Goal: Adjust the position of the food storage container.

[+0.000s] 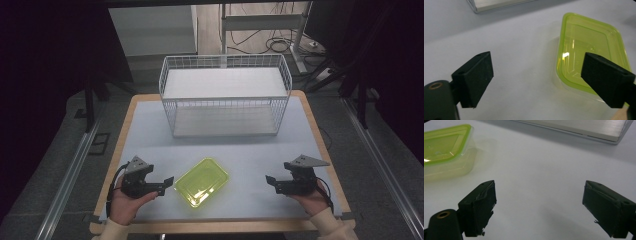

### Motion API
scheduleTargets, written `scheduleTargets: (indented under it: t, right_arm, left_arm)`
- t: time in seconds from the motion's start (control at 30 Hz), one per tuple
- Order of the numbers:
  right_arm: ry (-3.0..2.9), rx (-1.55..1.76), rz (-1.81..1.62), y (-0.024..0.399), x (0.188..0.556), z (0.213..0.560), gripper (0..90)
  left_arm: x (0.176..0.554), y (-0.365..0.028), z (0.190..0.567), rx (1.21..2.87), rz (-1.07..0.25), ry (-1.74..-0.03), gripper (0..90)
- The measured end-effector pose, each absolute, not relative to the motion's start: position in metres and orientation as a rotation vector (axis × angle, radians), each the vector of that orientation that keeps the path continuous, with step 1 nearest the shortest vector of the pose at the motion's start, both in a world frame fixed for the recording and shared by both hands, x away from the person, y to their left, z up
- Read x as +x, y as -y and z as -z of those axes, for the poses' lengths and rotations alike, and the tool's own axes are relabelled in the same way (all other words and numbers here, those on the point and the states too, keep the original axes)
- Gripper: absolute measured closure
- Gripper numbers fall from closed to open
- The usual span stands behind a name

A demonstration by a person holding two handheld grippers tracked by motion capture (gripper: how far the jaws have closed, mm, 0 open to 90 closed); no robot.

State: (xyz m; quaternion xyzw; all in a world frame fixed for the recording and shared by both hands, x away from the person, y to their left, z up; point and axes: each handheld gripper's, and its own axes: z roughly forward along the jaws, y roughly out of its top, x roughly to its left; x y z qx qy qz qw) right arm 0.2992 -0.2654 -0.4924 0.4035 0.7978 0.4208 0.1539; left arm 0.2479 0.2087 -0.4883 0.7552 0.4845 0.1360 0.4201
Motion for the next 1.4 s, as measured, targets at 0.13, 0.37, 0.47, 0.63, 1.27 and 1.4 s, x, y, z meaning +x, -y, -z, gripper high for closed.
scheduleTargets:
  t: [0.13,0.37,0.47,0.63,1.27,1.4]
  right_arm:
    - [-2.291,1.140,-1.208,0.267,0.298,0.491,12.3]
    - [-2.289,1.123,-1.237,0.268,0.300,0.488,14.1]
    - [-2.290,1.110,-1.229,0.268,0.298,0.489,14.7]
    - [-2.277,1.086,-1.205,0.270,0.296,0.487,16.4]
    - [-2.266,1.083,-1.193,0.271,0.293,0.489,18.1]
    - [-2.271,1.082,-1.189,0.271,0.293,0.490,18.2]
  left_arm:
    - [0.245,-0.207,0.486,1.885,-0.343,-1.222,13.3]
    - [0.237,-0.203,0.482,1.885,-0.307,-1.236,28.5]
    - [0.237,-0.200,0.479,1.898,-0.306,-1.217,45.3]
    - [0.234,-0.202,0.475,1.890,-0.272,-1.180,77.2]
    - [0.219,-0.160,0.458,1.989,-0.129,-0.973,90.0]
    - [0.215,-0.150,0.459,2.014,-0.098,-0.939,90.0]
